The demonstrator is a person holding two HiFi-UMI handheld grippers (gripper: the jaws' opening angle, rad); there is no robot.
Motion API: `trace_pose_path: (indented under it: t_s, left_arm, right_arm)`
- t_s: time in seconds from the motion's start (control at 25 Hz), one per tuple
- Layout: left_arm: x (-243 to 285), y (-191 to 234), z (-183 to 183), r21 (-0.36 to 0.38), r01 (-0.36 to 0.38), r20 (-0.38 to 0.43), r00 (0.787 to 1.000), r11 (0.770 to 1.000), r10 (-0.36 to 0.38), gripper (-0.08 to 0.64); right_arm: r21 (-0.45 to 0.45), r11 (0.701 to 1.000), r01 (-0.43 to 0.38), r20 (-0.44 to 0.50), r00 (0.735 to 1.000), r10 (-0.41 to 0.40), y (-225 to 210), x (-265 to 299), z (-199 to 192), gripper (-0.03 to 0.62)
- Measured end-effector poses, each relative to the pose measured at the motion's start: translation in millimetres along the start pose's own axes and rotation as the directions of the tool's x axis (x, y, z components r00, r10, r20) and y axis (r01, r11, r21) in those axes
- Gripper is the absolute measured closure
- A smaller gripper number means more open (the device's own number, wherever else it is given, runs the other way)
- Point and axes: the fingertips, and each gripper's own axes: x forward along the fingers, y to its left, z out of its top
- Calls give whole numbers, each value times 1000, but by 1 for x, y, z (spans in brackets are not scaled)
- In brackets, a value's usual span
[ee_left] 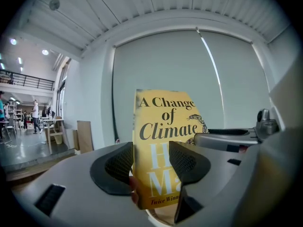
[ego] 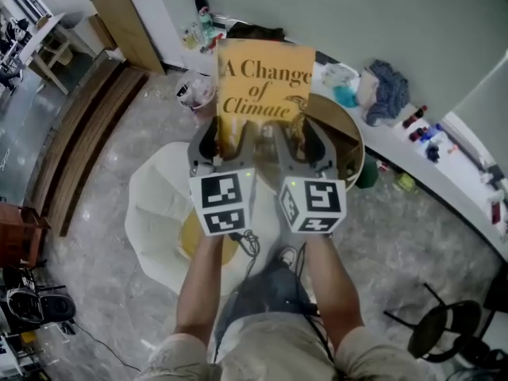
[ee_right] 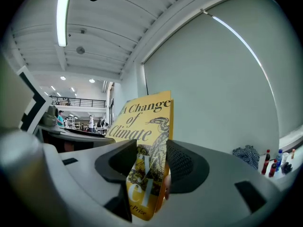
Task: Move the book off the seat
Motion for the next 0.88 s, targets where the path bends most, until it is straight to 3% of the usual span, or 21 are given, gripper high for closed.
trace_pose_path:
  t_s: [0.4,0.88]
  left_arm:
    - [-80,-9,28,-8,46,137,990,999,-44,314]
    - [-138,-38,27,12,125,178,976,992,-125,314]
  right_arm:
    - [-84,995,58,57,997,-53,35,-73,42,390]
    - [-126,981,145,86,987,-134,46,-144,51,390]
